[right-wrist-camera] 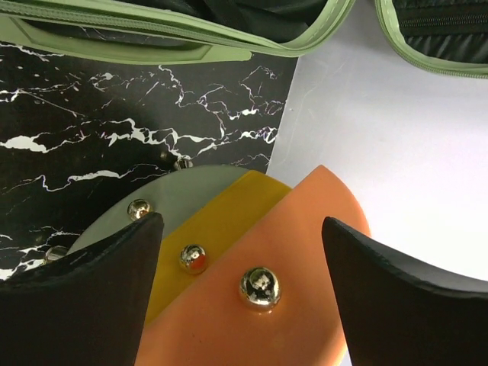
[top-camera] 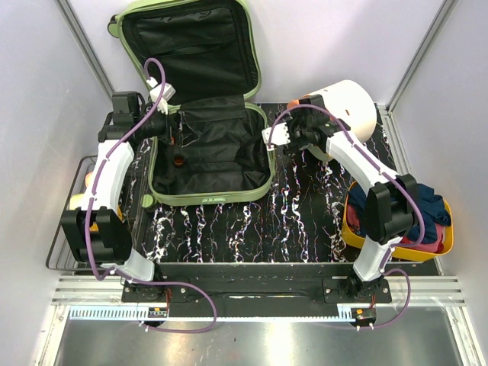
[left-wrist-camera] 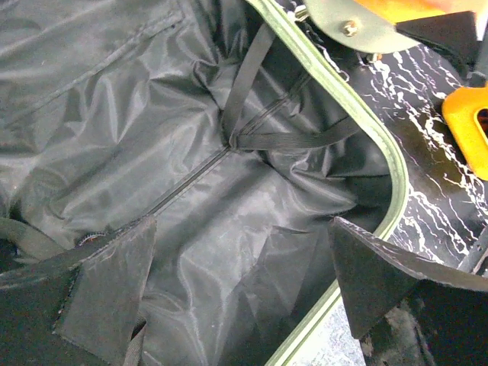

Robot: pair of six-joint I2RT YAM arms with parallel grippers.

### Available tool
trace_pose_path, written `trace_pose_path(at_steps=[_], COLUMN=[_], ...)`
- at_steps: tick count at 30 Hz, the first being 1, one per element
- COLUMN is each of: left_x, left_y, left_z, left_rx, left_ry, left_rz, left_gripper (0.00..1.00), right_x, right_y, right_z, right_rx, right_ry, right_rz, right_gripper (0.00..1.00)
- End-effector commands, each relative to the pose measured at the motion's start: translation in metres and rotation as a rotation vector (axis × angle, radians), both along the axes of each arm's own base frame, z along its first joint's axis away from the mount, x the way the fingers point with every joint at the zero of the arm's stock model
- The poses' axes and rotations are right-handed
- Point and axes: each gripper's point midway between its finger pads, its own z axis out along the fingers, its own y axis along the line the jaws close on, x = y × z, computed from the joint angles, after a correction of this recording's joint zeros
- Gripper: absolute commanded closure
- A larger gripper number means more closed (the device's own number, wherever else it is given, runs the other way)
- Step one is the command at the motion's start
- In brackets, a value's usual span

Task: Open, take out, and arrange the luggage

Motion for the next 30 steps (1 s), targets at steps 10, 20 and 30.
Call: trace_pose_path(at_steps=[10,20,30], left_x=[0.035,0.050,0.067], left_y=[0.043,0.070,0.066], left_z=[-0.056,-0.140,-0.195], left_rx=[0.160,0.531,0.758], left_ry=[0.170,0.297,0.341], left_rz=[0.262,0.265,0.223], left_gripper=[0.01,0.09,0.23], right_x=[-0.009,-0.014,-0.024], right_y=[0.041,0.074,0.070], right_z=[0.086,0.111,0.109], right_rx=[0.471,0.808,0.825], right_ry=[0.144,0.430,0.449], right_rz=[-0.192,-0.404,-0.429], right_gripper=[0.05,0.06,0.07])
